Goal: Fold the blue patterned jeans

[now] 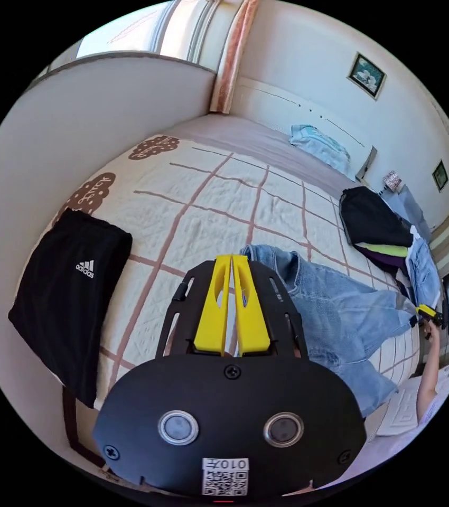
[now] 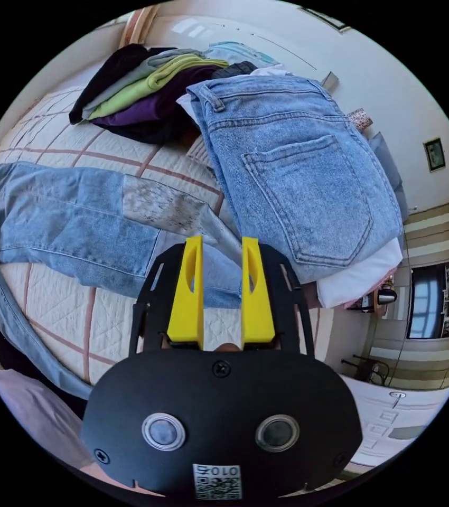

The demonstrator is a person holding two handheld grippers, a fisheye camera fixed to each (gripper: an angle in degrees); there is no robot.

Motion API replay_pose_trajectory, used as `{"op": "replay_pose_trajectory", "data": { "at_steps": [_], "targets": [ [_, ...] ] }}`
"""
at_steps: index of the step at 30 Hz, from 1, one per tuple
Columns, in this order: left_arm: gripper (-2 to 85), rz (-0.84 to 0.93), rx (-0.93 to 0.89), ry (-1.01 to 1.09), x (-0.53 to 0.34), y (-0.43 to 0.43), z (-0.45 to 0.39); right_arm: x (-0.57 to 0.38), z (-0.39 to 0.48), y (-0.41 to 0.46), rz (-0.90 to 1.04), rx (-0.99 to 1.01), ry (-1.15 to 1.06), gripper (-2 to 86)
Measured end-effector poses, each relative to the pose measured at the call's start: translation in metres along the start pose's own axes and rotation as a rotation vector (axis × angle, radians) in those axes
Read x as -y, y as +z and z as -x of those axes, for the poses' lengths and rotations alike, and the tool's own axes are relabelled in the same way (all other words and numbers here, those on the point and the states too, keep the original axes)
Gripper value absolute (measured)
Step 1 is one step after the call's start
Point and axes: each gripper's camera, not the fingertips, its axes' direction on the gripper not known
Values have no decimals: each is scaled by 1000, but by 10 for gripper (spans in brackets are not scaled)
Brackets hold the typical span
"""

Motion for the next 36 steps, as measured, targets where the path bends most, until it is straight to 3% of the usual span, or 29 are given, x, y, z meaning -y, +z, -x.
{"op": "replay_pose_trajectory", "data": {
  "at_steps": [6, 15, 19, 24, 29, 33, 36],
  "targets": [
    [-2, -174, -15, 227, -111, -93, -71, -183, -13, -51, -246, 217, 128, 108],
    [-2, -97, -160, 228, -256, -118, -168, -399, -10, -29, -87, 261, 279, 110],
    [-2, -103, -246, 212, -267, -124, -187, -465, -36, 14, -71, 458, 429, 112],
    [-2, -119, -229, 205, -261, -148, -205, -505, -49, 57, -117, 646, 524, 110],
    [-2, -100, -216, 191, -266, -158, -215, -514, -43, 69, -139, 703, 476, 103],
    [-2, -79, -169, 183, -275, -160, -217, -517, -45, 27, -110, 706, 384, 93],
    [-2, -51, -96, 170, -282, -157, -216, -496, -45, -54, -181, 598, 161, 83]
  ]
}}
